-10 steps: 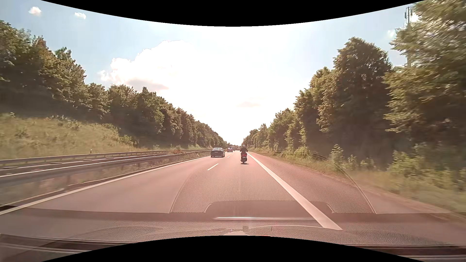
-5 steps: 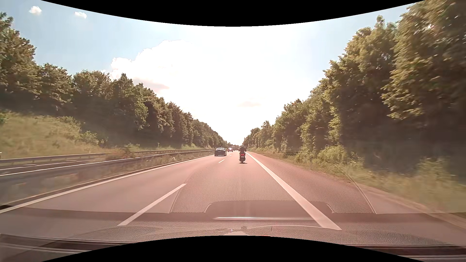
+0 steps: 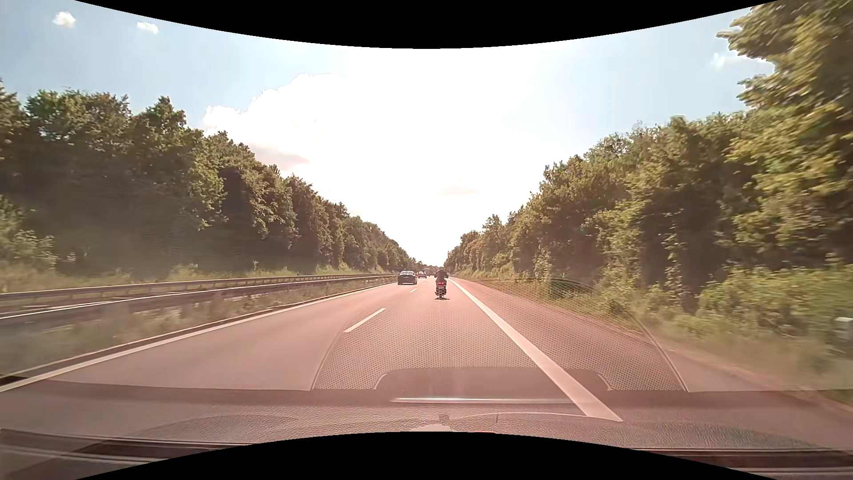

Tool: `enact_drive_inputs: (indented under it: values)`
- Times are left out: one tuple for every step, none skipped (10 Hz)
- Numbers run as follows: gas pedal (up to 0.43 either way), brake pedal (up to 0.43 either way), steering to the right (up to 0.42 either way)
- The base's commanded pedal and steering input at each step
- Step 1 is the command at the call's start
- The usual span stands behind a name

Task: Follow the waypoints while adhering to traffic rules and regulations

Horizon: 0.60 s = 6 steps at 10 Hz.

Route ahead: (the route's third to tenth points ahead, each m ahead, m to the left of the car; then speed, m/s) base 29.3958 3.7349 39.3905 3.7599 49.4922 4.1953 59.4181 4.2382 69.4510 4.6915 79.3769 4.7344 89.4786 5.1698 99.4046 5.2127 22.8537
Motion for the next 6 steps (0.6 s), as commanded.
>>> enact_drive_inputs:
  values:
    - [0.287, 0.012, -0.004]
    - [0.287, 0.012, -0.004]
    - [0.287, 0.012, -0.004]
    - [0.287, 0.012, -0.004]
    - [0.280, 0.012, -0.004]
    - [0.268, 0.012, -0.004]
